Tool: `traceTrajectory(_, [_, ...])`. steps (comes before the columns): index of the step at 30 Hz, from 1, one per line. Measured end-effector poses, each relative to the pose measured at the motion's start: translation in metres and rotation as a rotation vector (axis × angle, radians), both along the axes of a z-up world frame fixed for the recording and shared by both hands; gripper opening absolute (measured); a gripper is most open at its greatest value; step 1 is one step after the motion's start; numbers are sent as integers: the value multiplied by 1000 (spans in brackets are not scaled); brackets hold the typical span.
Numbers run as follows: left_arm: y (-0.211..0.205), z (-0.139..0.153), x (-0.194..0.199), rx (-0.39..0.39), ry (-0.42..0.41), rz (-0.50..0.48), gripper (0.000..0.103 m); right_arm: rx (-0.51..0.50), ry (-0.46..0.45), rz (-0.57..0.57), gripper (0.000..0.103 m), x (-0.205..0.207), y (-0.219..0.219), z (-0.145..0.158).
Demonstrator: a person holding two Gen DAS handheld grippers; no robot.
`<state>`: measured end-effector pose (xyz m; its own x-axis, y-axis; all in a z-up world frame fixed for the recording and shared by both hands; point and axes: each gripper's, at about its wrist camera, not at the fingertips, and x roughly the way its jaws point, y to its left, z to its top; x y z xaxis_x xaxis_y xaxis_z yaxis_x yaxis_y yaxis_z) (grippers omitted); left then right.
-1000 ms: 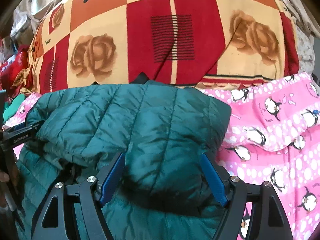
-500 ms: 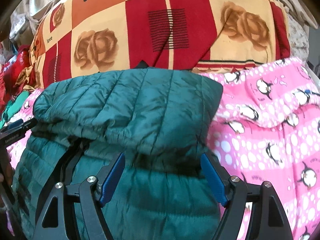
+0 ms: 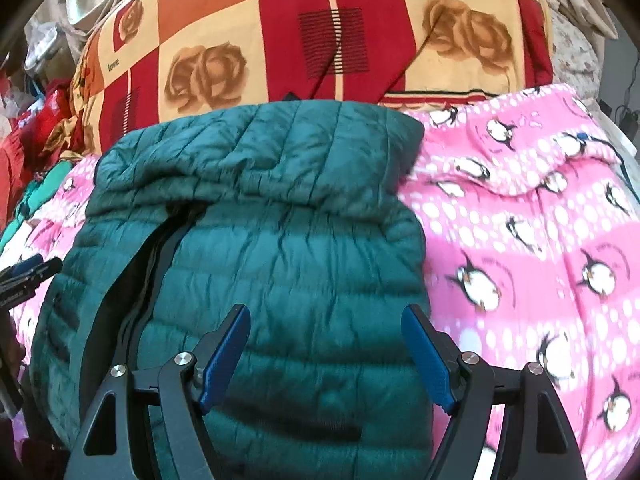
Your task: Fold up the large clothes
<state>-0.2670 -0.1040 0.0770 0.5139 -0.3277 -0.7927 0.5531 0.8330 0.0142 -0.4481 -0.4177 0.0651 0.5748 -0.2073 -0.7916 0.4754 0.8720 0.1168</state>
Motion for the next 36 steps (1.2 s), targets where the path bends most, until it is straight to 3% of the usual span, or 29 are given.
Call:
traceTrajectory(16, [69,-11,-30,-40,102,46,84,35,24,39,76,-61,42,-7])
traceTrajectory(36, [107,-25,-55,-105,245,26,84,73,74,26,76,-114,54,-21])
